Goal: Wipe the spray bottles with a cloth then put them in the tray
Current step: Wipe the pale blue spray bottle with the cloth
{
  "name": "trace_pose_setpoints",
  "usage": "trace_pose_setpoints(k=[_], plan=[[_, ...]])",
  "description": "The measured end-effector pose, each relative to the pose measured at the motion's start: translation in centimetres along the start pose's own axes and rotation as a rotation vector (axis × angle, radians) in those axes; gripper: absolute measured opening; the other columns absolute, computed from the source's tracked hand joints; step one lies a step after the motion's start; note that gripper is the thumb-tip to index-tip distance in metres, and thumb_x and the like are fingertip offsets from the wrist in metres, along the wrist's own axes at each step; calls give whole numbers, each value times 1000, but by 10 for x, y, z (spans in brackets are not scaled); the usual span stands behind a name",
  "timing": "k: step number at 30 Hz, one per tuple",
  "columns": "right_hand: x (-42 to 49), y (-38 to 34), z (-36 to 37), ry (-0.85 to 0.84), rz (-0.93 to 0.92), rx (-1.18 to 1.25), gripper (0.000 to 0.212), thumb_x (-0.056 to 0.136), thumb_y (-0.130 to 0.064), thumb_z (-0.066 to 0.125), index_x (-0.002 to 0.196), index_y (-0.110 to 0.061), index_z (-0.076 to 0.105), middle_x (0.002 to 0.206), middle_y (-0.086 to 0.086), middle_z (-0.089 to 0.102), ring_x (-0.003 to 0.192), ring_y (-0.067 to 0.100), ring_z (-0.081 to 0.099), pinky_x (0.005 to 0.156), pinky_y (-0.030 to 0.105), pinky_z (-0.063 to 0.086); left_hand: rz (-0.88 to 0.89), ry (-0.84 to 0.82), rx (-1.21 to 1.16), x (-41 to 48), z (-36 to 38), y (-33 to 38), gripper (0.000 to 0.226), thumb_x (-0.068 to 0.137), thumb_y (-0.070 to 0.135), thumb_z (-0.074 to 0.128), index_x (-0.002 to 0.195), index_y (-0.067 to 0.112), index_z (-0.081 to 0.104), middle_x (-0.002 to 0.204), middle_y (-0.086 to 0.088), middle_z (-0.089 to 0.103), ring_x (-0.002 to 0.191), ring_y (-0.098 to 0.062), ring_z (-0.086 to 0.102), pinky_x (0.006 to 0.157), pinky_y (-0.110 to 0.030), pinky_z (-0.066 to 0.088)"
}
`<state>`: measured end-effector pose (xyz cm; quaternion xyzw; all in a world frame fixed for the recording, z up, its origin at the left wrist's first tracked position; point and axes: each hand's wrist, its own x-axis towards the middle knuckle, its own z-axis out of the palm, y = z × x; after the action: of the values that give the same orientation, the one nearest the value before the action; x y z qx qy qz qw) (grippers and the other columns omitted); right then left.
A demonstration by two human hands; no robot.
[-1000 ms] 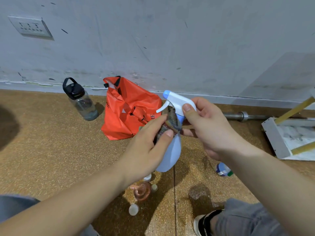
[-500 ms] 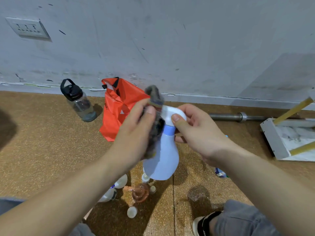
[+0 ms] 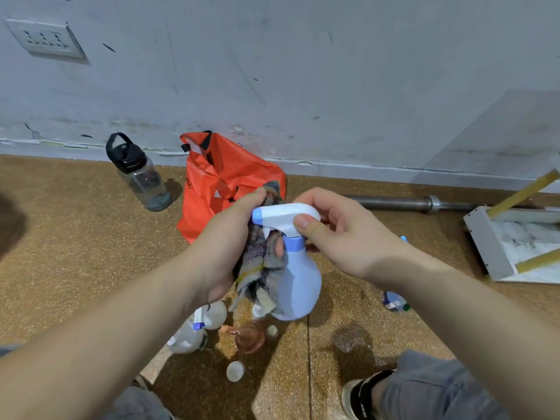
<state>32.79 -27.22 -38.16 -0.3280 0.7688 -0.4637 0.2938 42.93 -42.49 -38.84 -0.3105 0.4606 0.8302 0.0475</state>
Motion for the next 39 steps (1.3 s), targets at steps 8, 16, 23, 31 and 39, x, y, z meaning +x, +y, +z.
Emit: trace_pose_setpoints(k=[8, 16, 23, 31, 39], plan=[[5, 0, -2, 142, 249, 217, 30, 97, -33, 70, 105, -4, 70, 87, 10, 65, 71, 13, 60, 64, 31, 57, 402, 146, 212, 0, 8, -14, 31, 109, 35, 48, 111, 5, 59, 86, -16, 66, 78, -18, 65, 72, -32, 56], [11, 12, 7, 141, 388, 313, 52, 88, -56, 69, 93, -5, 75, 82, 9, 72, 75, 23, 65, 73, 41, 57, 535, -13, 581, -8, 9, -28, 19, 109, 29, 49, 116, 19, 63, 92, -10, 73, 85, -14, 67, 78, -43, 55], [5, 5, -11, 177, 220, 110, 50, 106, -31, 48, 89, 15, 59, 76, 39, 66, 48, 15, 59, 64, 34, 36, 442, 420, 242, 3, -9, -2, 30, 107, 35, 54, 100, 12, 72, 97, -15, 79, 92, -29, 77, 92, -49, 58], [4, -4, 2, 167, 173, -72, 43, 107, -33, 47, 76, -5, 56, 52, 2, 59, 47, 14, 51, 52, 29, 35, 966, 116, 1119, -7, -7, -29, 21, 109, 41, 39, 119, 36, 57, 98, 25, 63, 93, 3, 57, 80, -25, 44], [-11, -16, -1, 143, 74, -126, 41, 108, -40, 46, 74, -18, 53, 45, -12, 51, 59, 23, 70, 56, 31, 44, 610, 274, 1017, 30, -40, -25, 27, 110, 40, 38, 89, 28, 49, 83, 12, 57, 79, -14, 52, 69, -34, 37]])
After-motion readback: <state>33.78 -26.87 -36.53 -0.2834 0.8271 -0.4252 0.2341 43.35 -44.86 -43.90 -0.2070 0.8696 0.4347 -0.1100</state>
